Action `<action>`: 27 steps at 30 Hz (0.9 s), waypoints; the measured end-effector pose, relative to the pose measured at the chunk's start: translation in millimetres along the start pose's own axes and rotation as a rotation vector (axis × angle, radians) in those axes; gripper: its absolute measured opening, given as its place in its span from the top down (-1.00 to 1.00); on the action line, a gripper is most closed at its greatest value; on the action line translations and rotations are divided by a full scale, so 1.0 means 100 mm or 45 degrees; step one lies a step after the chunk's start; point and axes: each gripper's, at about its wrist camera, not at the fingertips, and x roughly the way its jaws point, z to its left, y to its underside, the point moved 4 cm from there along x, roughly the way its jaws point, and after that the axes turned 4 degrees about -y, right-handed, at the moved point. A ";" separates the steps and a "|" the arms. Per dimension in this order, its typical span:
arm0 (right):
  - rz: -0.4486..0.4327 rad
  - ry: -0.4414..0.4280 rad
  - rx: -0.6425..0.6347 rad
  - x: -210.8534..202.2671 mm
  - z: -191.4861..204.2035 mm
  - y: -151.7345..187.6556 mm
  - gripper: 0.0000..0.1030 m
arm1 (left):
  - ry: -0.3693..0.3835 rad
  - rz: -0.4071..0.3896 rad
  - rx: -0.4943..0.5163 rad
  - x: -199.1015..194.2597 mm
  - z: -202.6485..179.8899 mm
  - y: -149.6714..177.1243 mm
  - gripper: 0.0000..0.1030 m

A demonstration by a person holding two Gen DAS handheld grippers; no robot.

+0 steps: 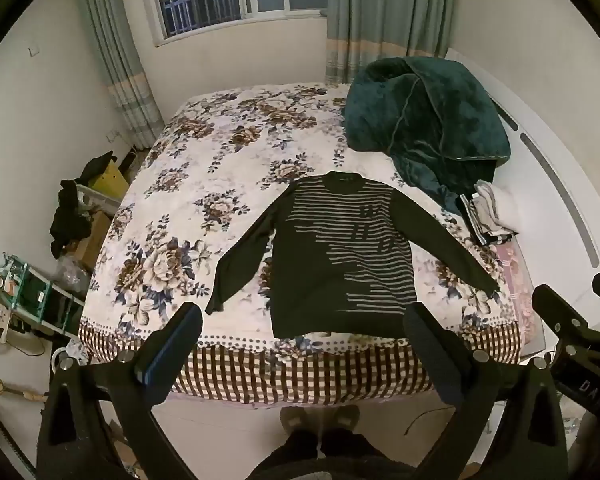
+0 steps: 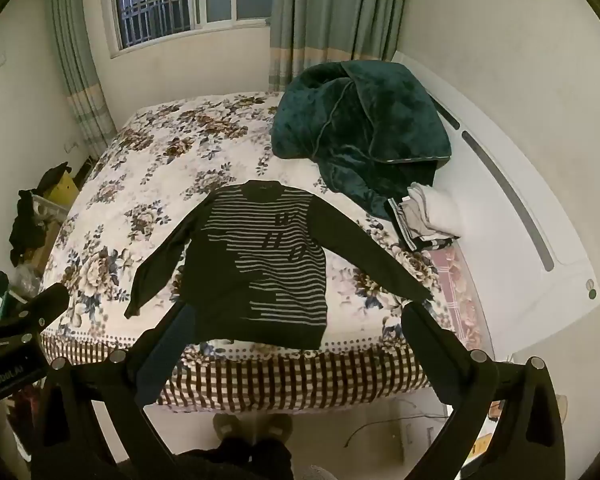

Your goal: Fold small clothes

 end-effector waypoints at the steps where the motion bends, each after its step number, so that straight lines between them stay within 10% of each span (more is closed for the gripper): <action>1: 0.003 -0.009 0.006 0.00 0.00 0.00 -1.00 | -0.001 -0.001 0.000 0.00 0.00 0.00 -1.00; 27: -0.017 -0.001 0.002 -0.11 0.07 -0.05 -1.00 | 0.006 -0.015 0.008 -0.07 0.07 -0.11 -1.00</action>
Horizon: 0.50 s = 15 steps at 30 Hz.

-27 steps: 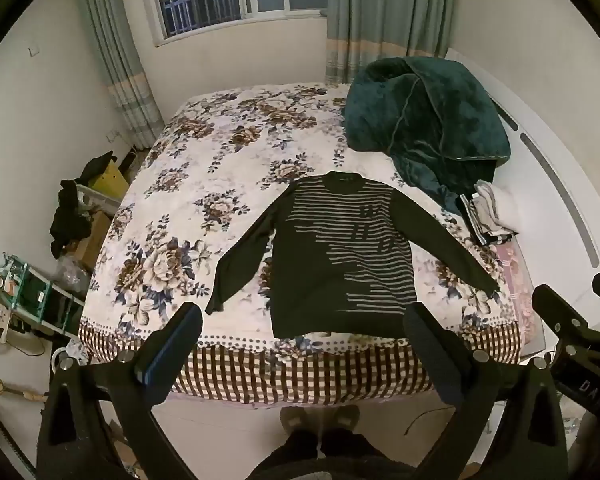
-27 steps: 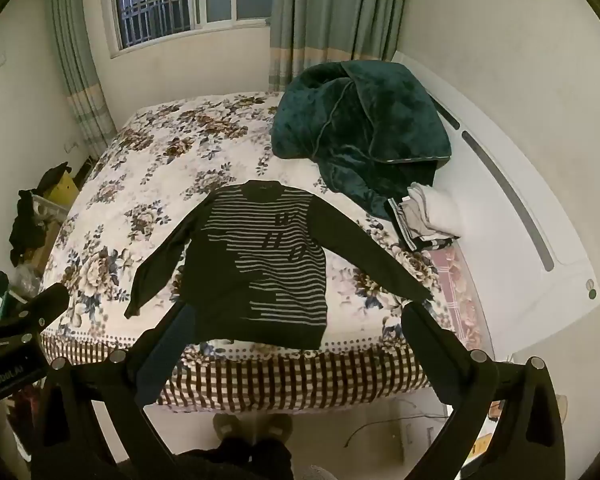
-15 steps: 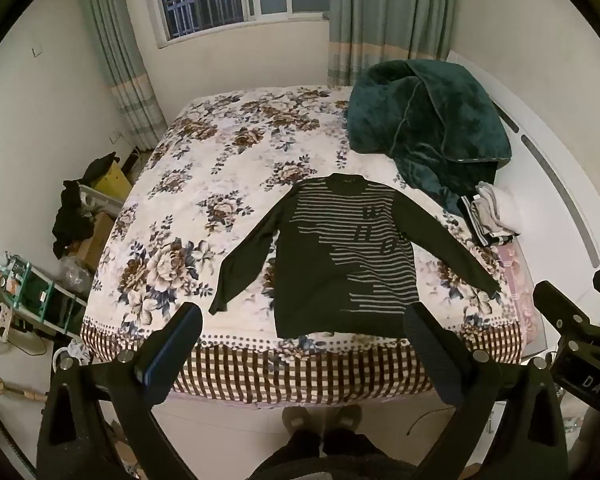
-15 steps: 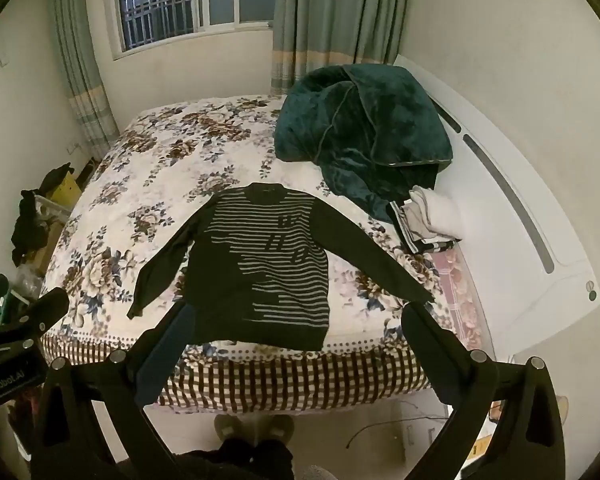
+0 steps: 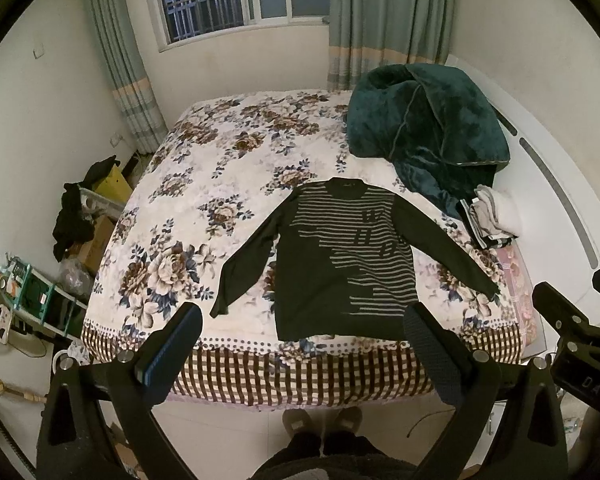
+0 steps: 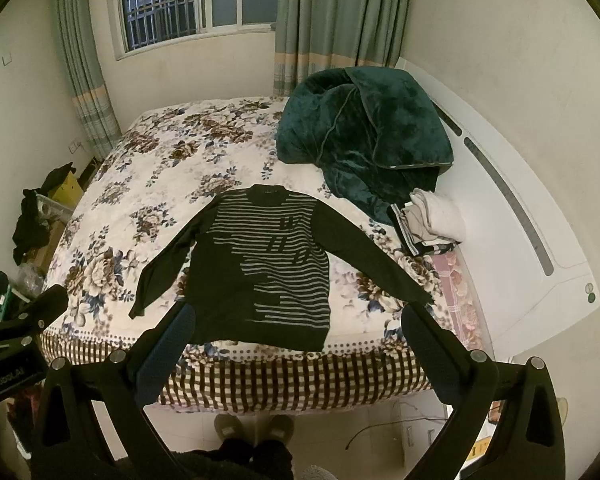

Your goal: Fold small clothes

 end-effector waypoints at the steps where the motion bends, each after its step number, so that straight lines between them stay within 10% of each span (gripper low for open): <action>1: -0.002 -0.002 0.002 0.02 -0.02 0.01 -1.00 | 0.001 -0.001 0.002 0.00 0.01 -0.01 -1.00; 15: -0.013 -0.004 -0.004 -0.01 -0.02 -0.01 -1.00 | -0.005 -0.021 -0.003 -0.06 0.04 -0.09 -1.00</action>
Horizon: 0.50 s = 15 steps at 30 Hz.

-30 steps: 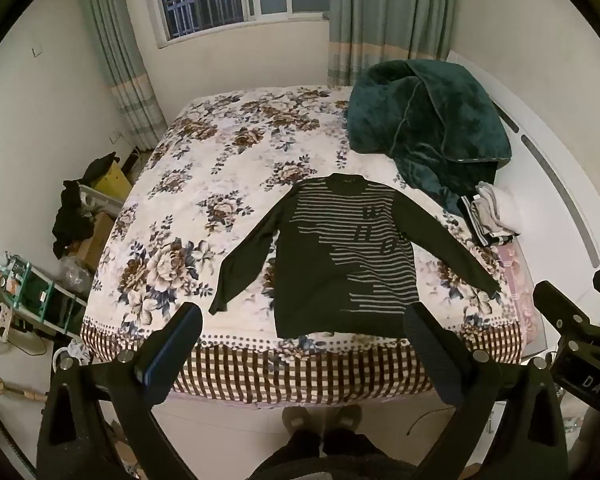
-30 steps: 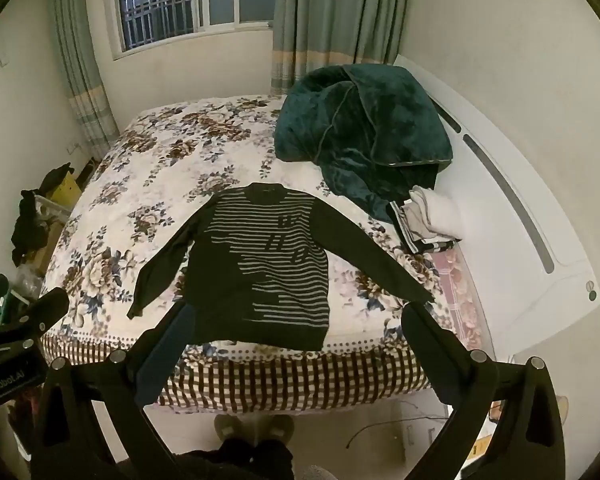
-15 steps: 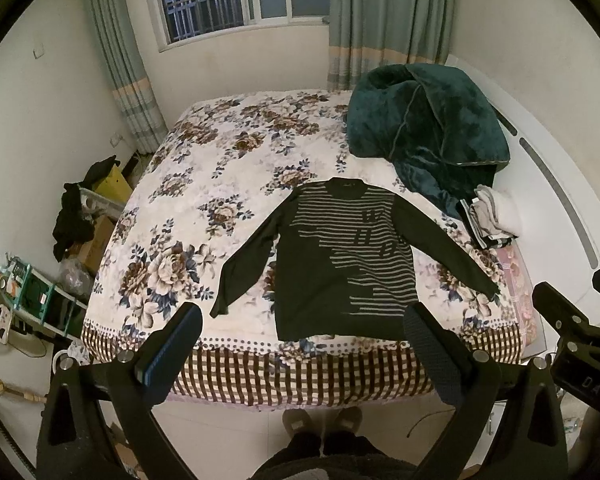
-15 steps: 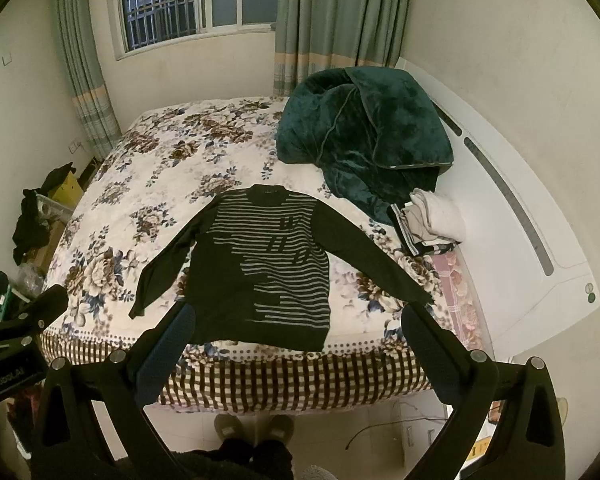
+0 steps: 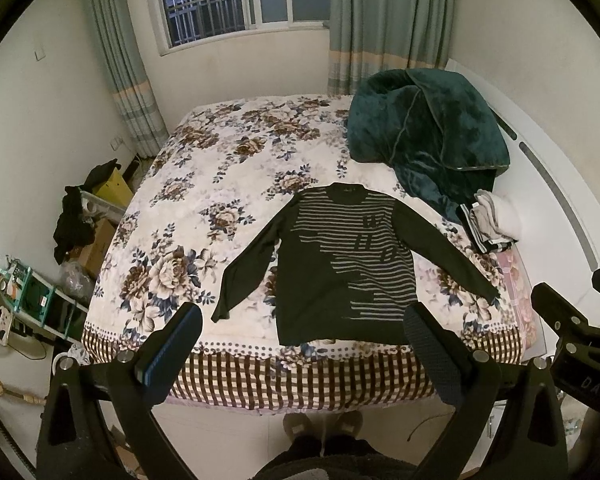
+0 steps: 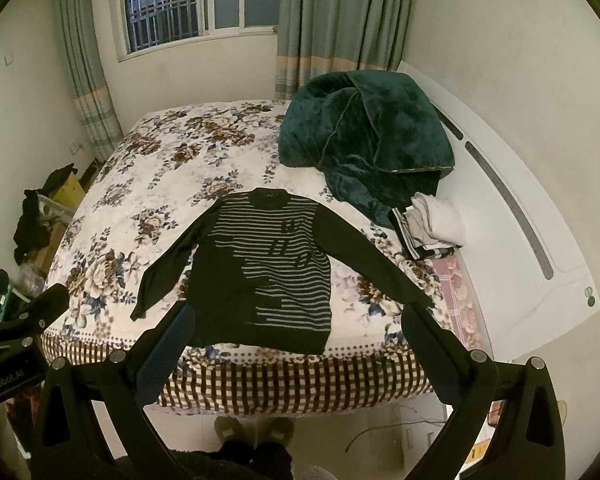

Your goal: Fold small clothes

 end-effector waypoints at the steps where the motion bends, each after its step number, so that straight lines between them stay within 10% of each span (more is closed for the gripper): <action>1: -0.002 0.000 -0.001 0.00 0.00 0.00 -1.00 | -0.002 0.000 0.003 0.00 0.00 0.01 -1.00; 15: -0.003 -0.008 -0.007 -0.17 0.11 -0.14 -1.00 | 0.002 -0.003 -0.001 -0.01 0.02 0.00 -1.00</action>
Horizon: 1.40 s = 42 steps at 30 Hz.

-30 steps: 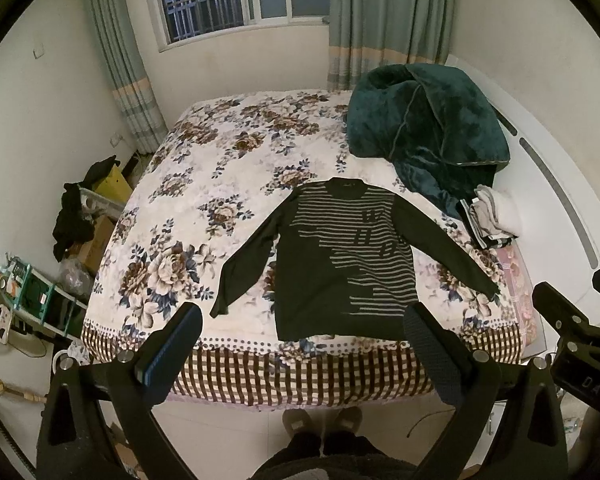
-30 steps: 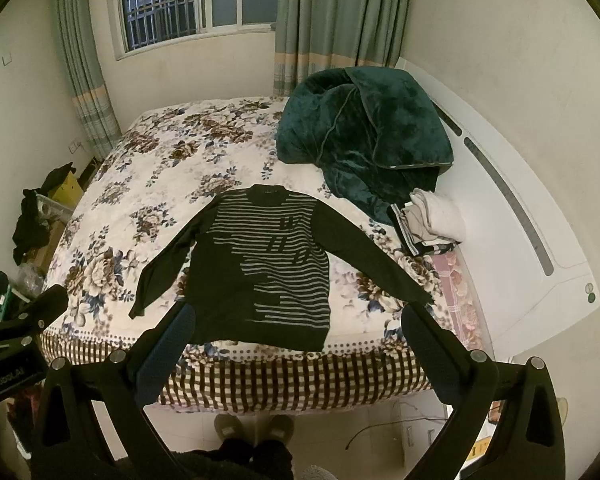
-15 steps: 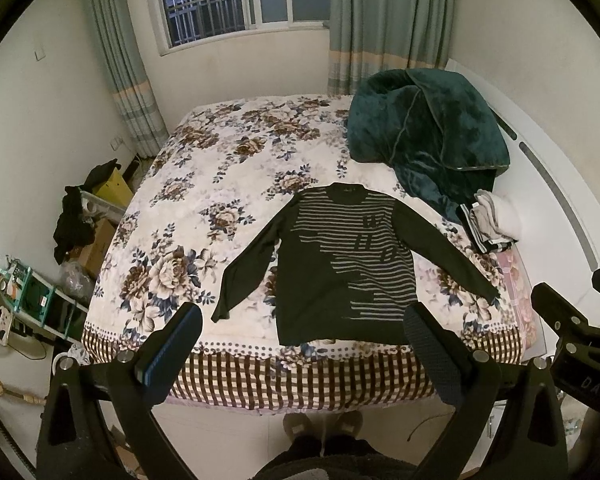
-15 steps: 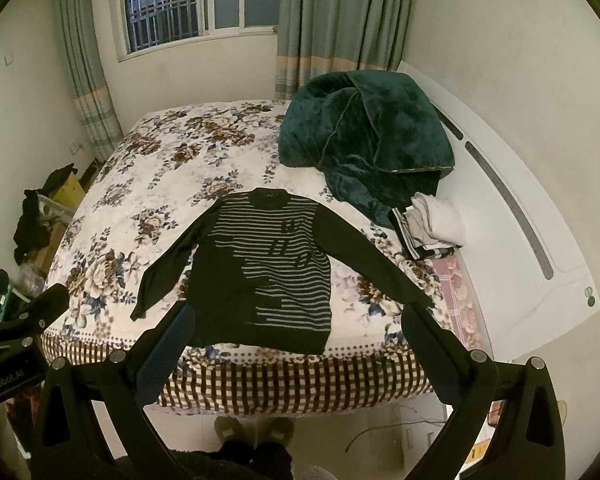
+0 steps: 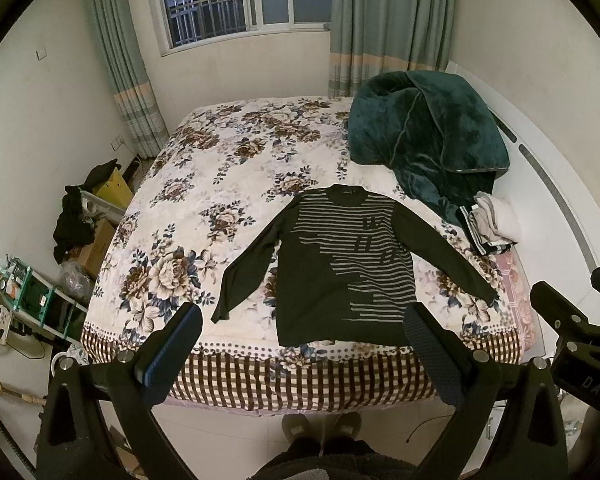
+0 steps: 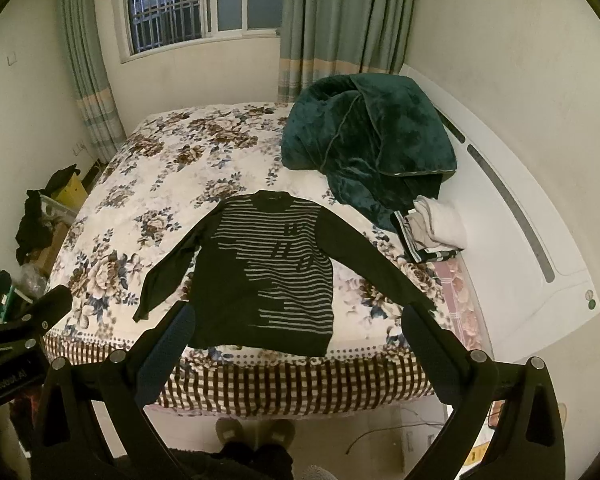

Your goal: Fold small clothes

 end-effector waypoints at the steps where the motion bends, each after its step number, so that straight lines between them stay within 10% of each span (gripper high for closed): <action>1: 0.001 -0.001 0.000 -0.03 0.02 -0.03 -1.00 | -0.001 -0.002 0.000 0.00 0.00 0.00 -1.00; 42: -0.018 -0.001 0.000 0.00 0.04 -0.01 -1.00 | 0.008 -0.017 -0.001 0.19 -0.01 -0.23 -1.00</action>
